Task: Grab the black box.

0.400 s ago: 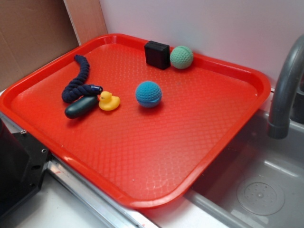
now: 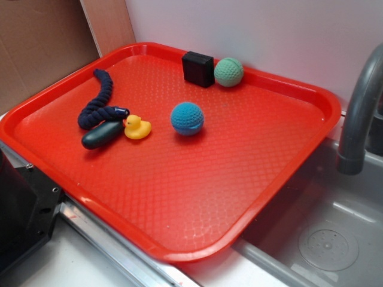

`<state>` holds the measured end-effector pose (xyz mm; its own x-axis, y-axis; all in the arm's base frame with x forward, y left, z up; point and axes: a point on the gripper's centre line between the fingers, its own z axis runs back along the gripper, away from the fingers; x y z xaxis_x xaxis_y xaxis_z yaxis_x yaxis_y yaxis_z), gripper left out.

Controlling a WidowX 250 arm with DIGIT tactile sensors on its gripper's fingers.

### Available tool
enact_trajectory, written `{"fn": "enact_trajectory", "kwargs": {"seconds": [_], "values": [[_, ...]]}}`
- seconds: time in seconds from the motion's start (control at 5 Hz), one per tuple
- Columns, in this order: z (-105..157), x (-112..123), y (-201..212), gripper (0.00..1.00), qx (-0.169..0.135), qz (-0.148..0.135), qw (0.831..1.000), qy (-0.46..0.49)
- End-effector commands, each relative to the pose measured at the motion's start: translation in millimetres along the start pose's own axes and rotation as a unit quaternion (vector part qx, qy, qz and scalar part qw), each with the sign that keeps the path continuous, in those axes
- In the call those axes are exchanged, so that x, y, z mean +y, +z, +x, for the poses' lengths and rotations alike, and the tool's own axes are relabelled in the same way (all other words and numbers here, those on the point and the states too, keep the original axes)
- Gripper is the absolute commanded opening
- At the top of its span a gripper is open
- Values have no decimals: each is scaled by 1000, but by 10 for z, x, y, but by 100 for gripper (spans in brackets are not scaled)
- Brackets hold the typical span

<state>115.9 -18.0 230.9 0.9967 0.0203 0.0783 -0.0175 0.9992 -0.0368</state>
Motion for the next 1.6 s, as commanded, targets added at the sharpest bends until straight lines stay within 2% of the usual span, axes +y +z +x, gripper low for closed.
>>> {"fn": "enact_trajectory", "kwargs": {"seconds": [0.0,0.2,0.4,1.0,1.2,1.4], "values": [[989,418,-325,100,-92,-13,995,-37],[1238,382,-378,100,-121,38,977,-170],[1399,189,-492,100,-121,79,942,-302],[1399,189,-492,100,-121,79,942,-302],[1666,255,-818,100,-110,120,934,-317],[1841,240,-932,100,-122,135,918,-353]]}}
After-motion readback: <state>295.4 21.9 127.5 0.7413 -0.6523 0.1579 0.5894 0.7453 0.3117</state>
